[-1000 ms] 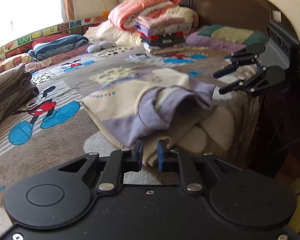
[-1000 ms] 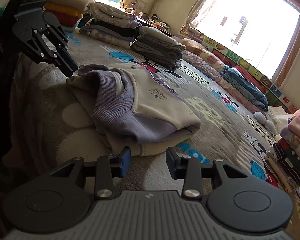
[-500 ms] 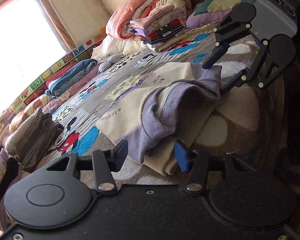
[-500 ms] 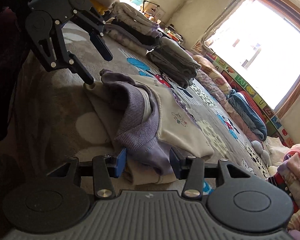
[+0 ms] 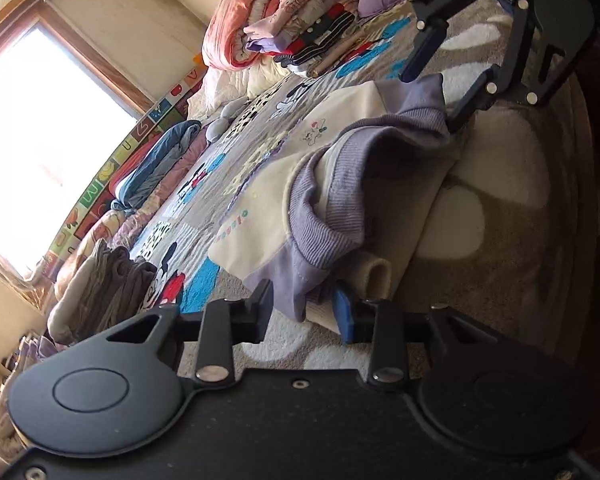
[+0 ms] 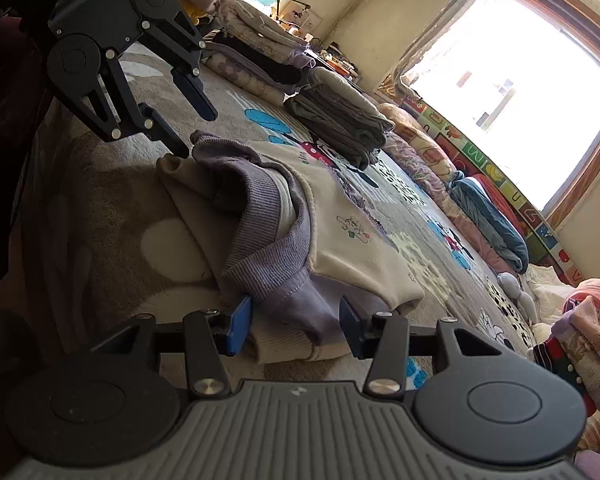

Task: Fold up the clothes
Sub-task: 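Lower the folded hem onto the sweatshirt and open both grippers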

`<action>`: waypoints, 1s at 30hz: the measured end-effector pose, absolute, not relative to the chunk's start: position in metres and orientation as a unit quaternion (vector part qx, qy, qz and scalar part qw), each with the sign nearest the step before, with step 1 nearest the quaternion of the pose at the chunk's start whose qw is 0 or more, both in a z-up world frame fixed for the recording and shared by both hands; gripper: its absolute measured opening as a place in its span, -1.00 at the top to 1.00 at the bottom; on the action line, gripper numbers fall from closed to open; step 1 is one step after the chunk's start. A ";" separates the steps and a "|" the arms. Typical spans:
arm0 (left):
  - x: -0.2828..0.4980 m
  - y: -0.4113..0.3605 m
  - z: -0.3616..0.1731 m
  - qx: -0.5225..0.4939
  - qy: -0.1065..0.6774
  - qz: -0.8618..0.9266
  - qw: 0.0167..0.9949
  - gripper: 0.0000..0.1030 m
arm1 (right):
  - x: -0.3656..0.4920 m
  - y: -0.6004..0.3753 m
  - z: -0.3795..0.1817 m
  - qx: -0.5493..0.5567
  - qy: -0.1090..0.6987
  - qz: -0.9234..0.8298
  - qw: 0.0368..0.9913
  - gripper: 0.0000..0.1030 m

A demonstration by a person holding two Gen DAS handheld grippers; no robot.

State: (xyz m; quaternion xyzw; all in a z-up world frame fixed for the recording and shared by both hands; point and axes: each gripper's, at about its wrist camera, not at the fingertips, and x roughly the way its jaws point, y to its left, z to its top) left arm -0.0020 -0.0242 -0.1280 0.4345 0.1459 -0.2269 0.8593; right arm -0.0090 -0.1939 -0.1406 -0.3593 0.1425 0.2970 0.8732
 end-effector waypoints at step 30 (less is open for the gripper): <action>0.068 -0.007 -0.055 0.090 0.198 -0.245 0.945 0.75 | 0.034 -0.239 -0.093 -0.111 0.139 0.325 0.929 0.16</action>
